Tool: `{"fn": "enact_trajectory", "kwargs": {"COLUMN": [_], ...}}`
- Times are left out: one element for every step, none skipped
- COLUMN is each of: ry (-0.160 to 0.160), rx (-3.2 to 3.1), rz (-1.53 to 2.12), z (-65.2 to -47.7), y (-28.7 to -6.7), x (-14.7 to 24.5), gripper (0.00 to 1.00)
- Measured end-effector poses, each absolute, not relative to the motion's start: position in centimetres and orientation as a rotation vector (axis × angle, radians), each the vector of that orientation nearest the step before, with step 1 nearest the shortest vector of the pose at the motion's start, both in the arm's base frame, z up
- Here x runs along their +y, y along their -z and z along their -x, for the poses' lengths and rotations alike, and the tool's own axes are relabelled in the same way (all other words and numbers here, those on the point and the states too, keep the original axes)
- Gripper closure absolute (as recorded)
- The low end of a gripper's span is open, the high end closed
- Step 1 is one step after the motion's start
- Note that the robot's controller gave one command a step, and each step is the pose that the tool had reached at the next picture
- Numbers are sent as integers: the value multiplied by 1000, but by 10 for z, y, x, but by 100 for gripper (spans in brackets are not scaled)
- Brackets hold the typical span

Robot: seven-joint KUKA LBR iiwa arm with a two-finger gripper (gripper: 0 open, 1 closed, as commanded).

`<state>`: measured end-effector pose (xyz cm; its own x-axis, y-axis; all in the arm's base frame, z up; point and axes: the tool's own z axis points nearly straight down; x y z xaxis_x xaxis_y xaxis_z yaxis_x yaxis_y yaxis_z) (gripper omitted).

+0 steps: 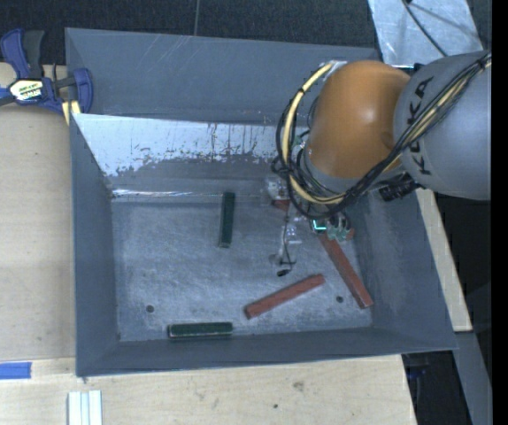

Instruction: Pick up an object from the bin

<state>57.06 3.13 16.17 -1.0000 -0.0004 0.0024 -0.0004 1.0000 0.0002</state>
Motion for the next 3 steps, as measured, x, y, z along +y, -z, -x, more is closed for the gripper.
{"fn": "enact_trajectory", "kwargs": {"ry": [-4, 0, -2], "rx": [-3133, -3145, -3152], "rz": [43, 36, -35], "z": [-501, -506, -502], "y": [-66, -71, -223], "x": [-37, -33, -35], "gripper": [0, 100, 100]}}
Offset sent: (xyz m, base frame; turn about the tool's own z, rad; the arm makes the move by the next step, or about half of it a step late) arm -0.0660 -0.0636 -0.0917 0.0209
